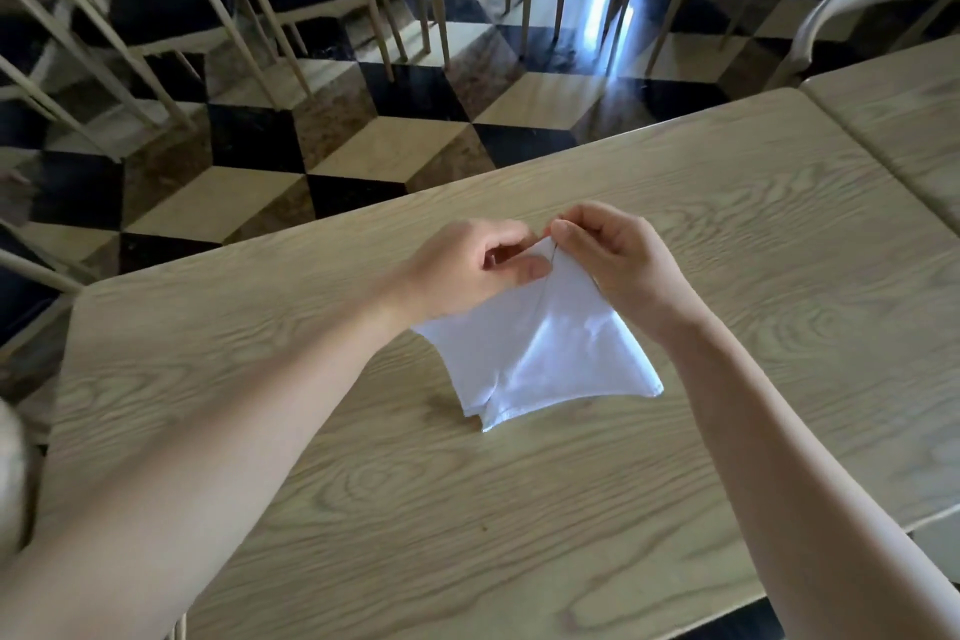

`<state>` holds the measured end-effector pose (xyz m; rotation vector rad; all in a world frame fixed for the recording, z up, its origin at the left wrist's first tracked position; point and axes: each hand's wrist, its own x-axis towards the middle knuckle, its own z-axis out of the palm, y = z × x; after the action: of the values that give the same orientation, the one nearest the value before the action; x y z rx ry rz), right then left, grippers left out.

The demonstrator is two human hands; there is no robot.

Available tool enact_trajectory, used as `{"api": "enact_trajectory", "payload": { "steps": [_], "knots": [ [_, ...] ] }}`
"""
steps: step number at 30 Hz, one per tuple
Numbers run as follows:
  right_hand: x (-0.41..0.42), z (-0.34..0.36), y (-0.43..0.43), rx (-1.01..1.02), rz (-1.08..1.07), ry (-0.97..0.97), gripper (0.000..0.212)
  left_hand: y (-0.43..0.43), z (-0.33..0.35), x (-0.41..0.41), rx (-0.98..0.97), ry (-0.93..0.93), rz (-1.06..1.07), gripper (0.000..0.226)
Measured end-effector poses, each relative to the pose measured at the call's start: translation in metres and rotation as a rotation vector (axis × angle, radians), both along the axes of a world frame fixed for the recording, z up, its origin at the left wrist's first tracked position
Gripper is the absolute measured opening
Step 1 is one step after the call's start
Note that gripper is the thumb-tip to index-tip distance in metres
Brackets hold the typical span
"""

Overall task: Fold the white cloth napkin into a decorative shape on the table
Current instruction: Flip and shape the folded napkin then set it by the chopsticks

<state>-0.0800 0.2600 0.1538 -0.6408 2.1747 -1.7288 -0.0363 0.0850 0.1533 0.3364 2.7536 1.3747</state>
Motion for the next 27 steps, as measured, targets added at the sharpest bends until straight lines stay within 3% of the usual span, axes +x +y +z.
{"api": "enact_trajectory", "payload": {
  "steps": [4, 8, 13, 18, 20, 24, 27],
  "knots": [
    [-0.005, 0.02, -0.006, 0.01, 0.081, 0.074, 0.004, -0.003, 0.021, 0.005, 0.023, 0.069, 0.048, 0.023],
    [-0.012, 0.04, -0.014, 0.038, 0.136, 0.173, 0.013, -0.008, 0.039, 0.011, 0.024, 0.135, 0.09, 0.035],
    [-0.015, 0.058, -0.038, -0.041, 0.109, 0.239, 0.012, -0.034, 0.042, 0.017, 0.012, 0.052, 0.147, 0.01],
    [-0.027, 0.053, -0.038, 0.45, 0.366, 0.259, 0.012, -0.052, 0.048, 0.02, 0.071, 0.087, 0.289, 0.012],
    [-0.036, 0.044, -0.042, 0.497, 0.306, 0.233, 0.031, -0.061, 0.054, 0.017, 0.1, 0.017, 0.279, 0.008],
    [-0.053, 0.039, -0.062, 0.553, 0.278, 0.225, 0.038, -0.098, 0.039, 0.015, -0.077, -0.323, 0.222, 0.005],
    [-0.063, 0.039, -0.073, 0.621, 0.351, 0.214, 0.043, -0.12, 0.023, 0.018, -0.115, -0.402, 0.259, 0.023]
  ]
}}
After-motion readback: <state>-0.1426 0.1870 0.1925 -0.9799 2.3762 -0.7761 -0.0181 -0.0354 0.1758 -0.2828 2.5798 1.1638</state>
